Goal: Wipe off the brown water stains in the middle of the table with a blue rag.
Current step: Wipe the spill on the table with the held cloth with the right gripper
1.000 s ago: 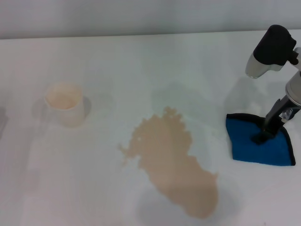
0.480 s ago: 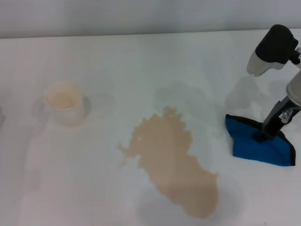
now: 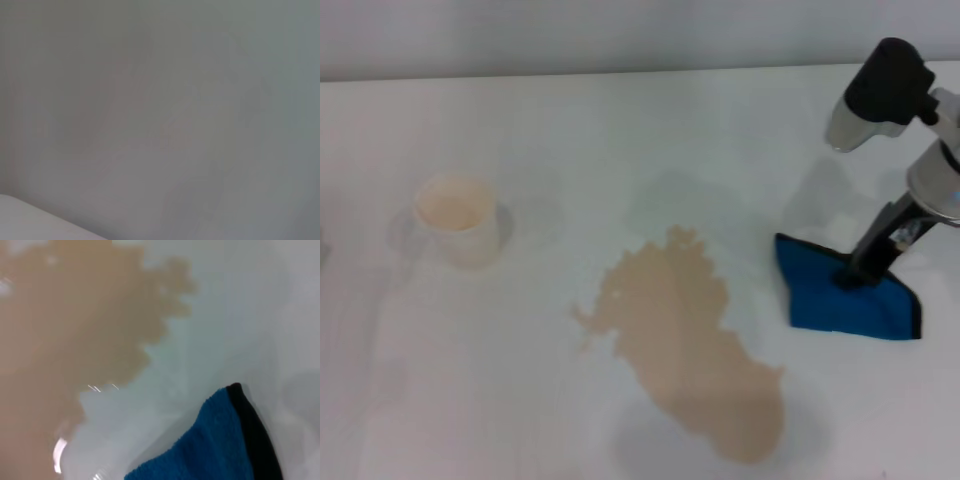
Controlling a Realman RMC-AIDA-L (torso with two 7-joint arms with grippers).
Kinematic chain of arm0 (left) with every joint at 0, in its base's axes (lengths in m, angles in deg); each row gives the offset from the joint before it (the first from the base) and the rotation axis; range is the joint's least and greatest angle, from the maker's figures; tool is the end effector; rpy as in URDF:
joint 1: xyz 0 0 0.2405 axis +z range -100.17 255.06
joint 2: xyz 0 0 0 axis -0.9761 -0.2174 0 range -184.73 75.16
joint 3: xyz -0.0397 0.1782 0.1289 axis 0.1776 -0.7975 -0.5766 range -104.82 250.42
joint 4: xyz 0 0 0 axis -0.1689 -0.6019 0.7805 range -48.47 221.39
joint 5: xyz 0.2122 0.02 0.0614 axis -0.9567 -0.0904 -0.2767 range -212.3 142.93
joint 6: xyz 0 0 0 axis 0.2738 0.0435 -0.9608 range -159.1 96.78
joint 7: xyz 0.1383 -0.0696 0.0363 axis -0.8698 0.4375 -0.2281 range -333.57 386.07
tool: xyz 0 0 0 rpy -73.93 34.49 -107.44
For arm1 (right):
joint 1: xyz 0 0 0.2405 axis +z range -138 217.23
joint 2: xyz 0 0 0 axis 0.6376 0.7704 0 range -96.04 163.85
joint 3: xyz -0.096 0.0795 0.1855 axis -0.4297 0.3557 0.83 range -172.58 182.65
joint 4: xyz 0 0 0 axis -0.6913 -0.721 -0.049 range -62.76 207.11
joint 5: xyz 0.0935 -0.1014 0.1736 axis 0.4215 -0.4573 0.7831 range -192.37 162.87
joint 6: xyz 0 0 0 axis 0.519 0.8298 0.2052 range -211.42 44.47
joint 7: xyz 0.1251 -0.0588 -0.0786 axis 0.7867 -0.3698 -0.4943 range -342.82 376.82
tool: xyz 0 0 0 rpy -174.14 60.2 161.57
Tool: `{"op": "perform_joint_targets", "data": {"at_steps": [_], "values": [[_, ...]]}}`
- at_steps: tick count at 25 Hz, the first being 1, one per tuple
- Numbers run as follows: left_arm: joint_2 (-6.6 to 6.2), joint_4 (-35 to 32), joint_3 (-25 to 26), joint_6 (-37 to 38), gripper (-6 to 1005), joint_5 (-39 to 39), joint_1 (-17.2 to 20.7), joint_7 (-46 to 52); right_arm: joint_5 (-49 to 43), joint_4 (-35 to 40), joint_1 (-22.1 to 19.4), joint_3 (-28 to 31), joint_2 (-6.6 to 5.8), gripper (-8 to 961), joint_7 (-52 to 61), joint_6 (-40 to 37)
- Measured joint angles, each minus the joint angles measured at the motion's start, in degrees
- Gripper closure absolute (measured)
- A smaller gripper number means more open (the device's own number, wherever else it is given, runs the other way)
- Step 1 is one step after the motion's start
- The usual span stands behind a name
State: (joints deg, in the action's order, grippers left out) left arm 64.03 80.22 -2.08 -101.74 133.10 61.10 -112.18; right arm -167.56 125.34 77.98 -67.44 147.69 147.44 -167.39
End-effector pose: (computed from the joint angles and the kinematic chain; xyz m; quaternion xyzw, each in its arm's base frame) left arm -0.3611 0.2912 0.0221 -0.6115 -0.3965 -0.4030 0.5536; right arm 0.2554 0.3597 0.0136 -0.8987 0.3280 -0.2588 0.1336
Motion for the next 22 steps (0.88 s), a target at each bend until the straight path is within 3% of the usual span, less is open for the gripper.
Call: {"op": "perform_joint_targets", "data": {"at_steps": [4,12,22], "values": [[0.00,0.0,0.0,0.0,113,0.0,0.0,0.0,2.3,1.9,0.2,-1.9,1.67,833,-1.6,0.0],[0.00,0.0,-0.1,0.0,112,0.0,-0.2,0.0,13.1,2.3,0.8,-6.5,1.81,847,-2.2,3.8],[0.00,0.0,0.0,0.5,113,0.0,-0.1,0.0,18.7,0.3,0.9,-8.7,2.14,858,-1.8,9.5]]}}
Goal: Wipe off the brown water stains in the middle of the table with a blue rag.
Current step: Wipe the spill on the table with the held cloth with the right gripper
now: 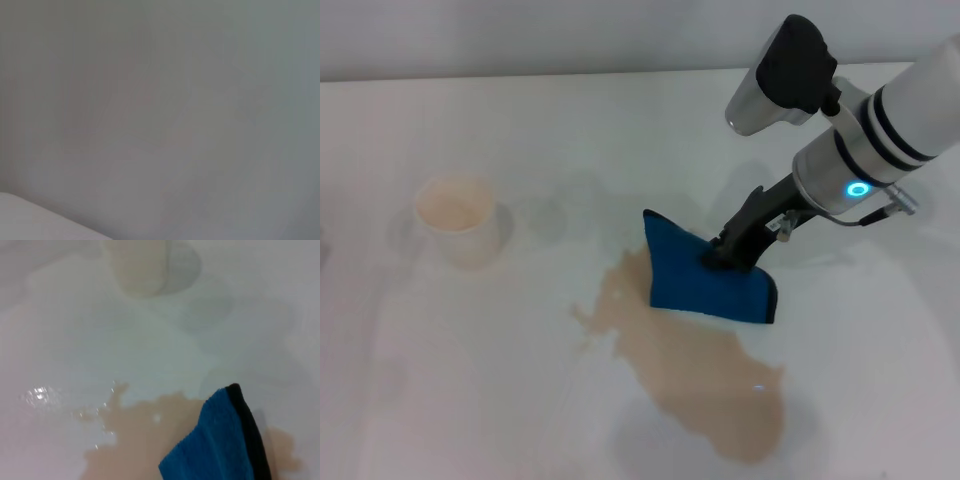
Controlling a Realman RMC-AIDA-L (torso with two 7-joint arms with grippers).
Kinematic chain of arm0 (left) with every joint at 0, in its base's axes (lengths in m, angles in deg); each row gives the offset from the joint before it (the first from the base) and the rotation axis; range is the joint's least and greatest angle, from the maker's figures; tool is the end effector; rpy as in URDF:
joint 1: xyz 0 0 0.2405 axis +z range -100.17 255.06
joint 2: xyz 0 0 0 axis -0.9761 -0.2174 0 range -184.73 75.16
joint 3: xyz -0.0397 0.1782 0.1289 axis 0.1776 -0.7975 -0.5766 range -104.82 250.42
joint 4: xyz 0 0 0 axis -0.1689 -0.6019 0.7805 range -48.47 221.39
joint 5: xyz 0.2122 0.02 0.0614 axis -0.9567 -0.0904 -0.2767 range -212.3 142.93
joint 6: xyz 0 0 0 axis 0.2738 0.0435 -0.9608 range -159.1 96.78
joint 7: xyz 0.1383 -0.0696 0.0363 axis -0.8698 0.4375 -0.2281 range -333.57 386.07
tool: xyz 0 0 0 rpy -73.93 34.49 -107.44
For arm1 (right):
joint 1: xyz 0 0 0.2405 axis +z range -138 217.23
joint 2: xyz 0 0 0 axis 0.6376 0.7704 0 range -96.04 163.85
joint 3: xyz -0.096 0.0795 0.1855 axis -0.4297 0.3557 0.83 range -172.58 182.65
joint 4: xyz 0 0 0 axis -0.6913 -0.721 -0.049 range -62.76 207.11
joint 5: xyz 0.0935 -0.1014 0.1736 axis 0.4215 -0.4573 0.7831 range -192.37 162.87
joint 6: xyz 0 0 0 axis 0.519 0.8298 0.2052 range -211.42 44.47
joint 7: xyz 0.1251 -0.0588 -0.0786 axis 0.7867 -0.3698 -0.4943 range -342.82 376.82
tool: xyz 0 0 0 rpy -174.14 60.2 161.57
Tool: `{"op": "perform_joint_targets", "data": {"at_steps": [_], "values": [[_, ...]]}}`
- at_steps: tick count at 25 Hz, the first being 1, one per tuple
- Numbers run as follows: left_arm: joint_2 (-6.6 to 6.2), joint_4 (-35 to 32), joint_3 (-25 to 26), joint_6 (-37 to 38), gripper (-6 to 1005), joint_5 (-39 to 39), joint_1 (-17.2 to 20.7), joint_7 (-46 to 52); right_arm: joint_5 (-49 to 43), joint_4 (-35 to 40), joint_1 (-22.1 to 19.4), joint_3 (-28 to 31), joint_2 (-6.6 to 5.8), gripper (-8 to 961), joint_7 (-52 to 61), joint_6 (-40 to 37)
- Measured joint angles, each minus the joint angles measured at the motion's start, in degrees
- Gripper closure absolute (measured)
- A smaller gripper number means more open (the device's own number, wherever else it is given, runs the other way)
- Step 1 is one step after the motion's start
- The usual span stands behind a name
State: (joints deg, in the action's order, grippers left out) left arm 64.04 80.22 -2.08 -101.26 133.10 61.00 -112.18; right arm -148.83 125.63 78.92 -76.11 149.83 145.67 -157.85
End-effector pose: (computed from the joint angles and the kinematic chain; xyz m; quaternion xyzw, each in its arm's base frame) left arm -0.3617 0.2918 0.0214 -0.6115 -0.3988 -0.4005 0.5537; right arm 0.1916 0.3692 -0.0407 -0.9477 0.2730 -0.1222 0.1111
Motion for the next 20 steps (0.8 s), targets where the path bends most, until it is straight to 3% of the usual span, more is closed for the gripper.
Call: {"op": "perform_joint_targets", "data": {"at_steps": [8,20], "values": [[-0.04,0.0,0.0,0.1,112,0.0,-0.2,0.0,3.6,-4.3,1.0,-1.2,-0.01,856,0.0,2.0],[-0.09,-0.1,0.0,1.1,113,0.0,-0.8,0.0,7.7,-7.8,0.7,-7.6,0.11,859,0.0,17.1]]}}
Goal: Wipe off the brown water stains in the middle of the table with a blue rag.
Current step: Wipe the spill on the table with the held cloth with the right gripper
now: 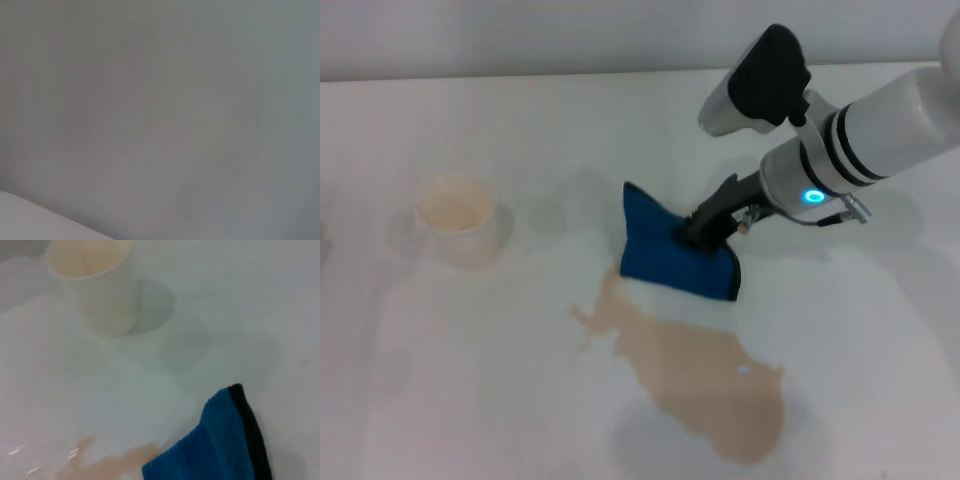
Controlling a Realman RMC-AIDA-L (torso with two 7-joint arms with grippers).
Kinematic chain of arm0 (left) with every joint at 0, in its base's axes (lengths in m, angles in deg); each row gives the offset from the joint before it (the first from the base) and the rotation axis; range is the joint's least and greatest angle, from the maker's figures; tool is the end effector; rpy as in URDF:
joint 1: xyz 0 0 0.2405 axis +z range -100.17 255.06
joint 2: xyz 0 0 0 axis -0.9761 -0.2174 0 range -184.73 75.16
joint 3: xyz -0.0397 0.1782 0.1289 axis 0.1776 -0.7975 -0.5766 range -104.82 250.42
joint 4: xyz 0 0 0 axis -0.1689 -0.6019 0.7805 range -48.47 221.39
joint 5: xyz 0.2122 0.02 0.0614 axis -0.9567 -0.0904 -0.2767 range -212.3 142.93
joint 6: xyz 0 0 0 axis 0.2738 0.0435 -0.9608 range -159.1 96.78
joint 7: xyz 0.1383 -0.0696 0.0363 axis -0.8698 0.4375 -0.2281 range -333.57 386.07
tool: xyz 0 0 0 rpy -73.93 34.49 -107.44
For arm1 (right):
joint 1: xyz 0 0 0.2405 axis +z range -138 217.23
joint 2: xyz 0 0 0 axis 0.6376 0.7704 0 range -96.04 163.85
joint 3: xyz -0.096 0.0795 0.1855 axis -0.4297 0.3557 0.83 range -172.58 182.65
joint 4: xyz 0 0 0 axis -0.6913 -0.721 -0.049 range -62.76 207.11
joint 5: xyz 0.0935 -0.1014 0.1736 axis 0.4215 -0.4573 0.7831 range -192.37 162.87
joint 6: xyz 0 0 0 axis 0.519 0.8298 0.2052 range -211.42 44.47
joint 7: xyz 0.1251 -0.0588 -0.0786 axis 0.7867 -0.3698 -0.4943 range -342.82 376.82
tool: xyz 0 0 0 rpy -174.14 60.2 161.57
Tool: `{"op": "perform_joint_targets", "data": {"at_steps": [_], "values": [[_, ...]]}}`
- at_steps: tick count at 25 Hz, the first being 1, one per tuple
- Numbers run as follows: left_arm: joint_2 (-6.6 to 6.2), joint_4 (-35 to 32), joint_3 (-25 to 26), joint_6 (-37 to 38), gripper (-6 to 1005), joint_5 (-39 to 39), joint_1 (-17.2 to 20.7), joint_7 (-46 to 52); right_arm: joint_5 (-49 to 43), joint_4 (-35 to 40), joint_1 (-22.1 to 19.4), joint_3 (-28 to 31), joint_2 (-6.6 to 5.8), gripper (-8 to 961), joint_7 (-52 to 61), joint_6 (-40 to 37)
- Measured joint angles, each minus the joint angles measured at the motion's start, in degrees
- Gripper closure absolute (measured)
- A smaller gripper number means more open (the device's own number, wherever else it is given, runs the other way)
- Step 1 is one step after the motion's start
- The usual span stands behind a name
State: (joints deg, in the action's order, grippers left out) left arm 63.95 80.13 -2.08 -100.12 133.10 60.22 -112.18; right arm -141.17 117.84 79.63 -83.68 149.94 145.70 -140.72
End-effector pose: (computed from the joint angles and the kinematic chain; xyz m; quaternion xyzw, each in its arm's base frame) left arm -0.3606 0.2972 0.0209 -0.6138 -0.4003 -0.3972 0.5525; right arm 0.1985 0.3848 -0.0703 -0.9411 0.2814 -0.0792 0.1697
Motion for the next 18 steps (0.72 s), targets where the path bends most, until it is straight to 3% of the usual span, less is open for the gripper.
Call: {"op": "perform_joint_targets", "data": {"at_steps": [10,18], "values": [[-0.01,0.0,0.0,0.6,113,0.0,-0.2,0.0,-0.6,-5.1,1.0,0.8,-0.40,858,0.0,12.8],[-0.13,0.0,0.0,2.7,113,0.0,-1.1,0.0,0.7,-8.9,3.4,-0.5,0.07,861,0.1,13.2]]}}
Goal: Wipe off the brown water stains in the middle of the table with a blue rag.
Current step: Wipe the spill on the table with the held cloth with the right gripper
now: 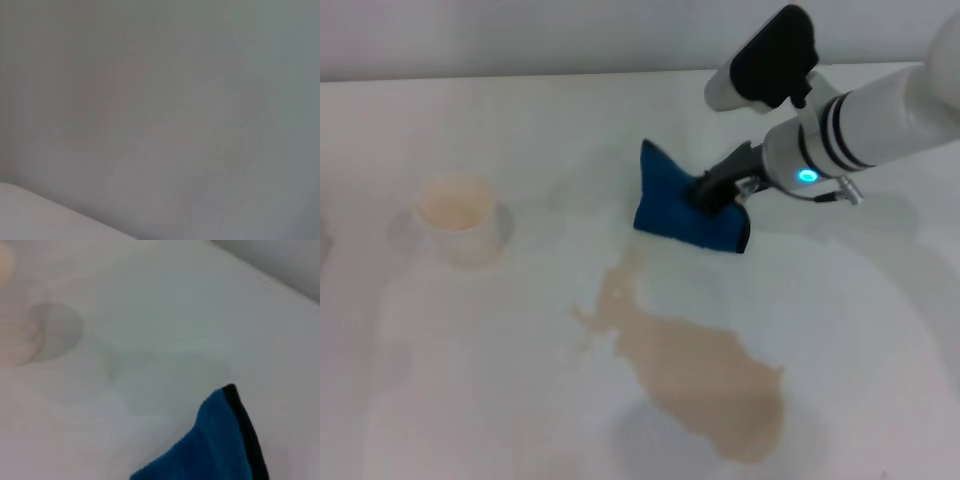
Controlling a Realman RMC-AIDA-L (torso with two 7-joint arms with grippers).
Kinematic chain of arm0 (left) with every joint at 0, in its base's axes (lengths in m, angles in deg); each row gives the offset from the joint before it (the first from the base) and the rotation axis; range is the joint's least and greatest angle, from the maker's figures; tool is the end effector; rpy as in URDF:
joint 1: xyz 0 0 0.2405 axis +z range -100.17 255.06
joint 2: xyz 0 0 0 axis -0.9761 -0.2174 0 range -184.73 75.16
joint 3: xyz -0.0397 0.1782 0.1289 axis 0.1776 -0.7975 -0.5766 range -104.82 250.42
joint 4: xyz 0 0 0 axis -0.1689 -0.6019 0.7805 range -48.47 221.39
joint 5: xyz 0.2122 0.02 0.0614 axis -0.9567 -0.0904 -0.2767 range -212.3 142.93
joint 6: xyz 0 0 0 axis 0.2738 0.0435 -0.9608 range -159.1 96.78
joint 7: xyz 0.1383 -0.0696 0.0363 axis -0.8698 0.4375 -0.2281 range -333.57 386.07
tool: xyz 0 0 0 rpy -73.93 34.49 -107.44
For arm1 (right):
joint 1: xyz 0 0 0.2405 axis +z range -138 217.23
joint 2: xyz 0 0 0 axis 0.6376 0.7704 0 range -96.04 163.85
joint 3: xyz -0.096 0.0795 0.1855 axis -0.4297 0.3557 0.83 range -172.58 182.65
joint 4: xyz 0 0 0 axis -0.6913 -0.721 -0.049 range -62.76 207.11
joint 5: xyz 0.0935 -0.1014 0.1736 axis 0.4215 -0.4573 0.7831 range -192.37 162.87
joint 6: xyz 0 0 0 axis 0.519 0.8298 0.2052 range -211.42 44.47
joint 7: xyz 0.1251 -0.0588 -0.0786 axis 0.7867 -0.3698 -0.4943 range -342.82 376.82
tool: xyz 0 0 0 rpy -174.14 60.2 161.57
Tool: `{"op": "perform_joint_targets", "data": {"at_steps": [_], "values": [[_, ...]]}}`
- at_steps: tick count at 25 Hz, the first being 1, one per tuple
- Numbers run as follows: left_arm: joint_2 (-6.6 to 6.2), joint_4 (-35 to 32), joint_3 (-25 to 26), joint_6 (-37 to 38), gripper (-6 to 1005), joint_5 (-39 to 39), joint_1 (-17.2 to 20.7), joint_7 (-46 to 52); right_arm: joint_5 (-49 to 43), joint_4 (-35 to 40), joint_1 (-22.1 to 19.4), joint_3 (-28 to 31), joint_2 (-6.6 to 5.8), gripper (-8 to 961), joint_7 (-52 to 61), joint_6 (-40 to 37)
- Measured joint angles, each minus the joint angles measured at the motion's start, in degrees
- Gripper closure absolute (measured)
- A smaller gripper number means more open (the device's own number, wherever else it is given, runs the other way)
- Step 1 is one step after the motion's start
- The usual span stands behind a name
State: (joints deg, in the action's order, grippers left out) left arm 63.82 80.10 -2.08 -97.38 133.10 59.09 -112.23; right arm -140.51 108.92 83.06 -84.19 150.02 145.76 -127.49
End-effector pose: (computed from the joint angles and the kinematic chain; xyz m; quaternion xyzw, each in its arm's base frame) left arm -0.3618 0.3045 0.0185 -0.6165 -0.4091 -0.3846 0.5520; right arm 0.2149 0.4109 -0.0722 -0.9209 0.2911 -0.0716 0.2492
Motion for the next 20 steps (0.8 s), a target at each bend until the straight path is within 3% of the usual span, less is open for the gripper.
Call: {"op": "perform_joint_targets", "data": {"at_steps": [8,20], "values": [[0.09,-0.1,0.0,0.5,112,0.0,-0.4,-3.6,5.5,0.6,0.8,-8.5,-0.06,865,0.0,-3.5],[0.14,-0.1,0.0,0.1,112,0.0,-0.4,-3.7,9.8,5.9,-0.5,-16.2,-0.13,873,-1.9,-16.8]]}}
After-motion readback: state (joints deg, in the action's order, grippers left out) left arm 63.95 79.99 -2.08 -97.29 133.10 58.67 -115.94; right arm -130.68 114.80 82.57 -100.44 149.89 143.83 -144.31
